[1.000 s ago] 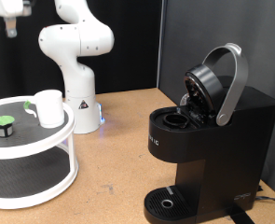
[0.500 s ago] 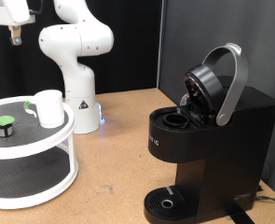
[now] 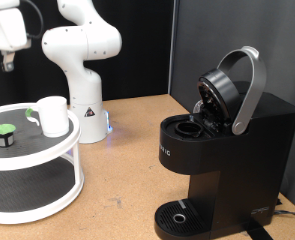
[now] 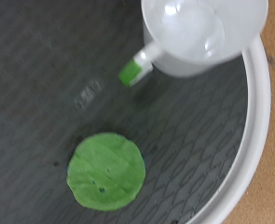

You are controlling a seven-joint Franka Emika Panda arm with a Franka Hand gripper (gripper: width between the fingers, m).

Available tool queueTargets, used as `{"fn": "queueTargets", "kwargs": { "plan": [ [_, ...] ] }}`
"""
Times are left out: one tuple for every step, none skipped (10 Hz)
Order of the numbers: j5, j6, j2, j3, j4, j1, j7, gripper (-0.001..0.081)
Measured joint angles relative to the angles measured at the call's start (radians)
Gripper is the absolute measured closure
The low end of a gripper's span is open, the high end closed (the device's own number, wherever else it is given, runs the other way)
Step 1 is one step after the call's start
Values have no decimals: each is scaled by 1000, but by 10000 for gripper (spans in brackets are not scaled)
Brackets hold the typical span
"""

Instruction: Make a cup of coffee with the keurig machine

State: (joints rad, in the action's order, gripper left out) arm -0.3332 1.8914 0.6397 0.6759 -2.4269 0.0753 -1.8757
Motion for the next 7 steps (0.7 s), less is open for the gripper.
{"fn": "queueTargets", "kwargs": {
  "plan": [
    [0,35,-30,5,-2,0,0,3],
    [0,31,-28,5,-2,0,-8,3],
    [2,22,-27,11,-2,3,-64,3],
    [1,20,-27,22,-5,6,-125,3],
    [-1,33,-30,31,-15,7,-157,3],
    [-12,58,-38,37,-31,6,-161,3],
    [-24,96,-52,44,-50,6,-160,3]
  ]
}}
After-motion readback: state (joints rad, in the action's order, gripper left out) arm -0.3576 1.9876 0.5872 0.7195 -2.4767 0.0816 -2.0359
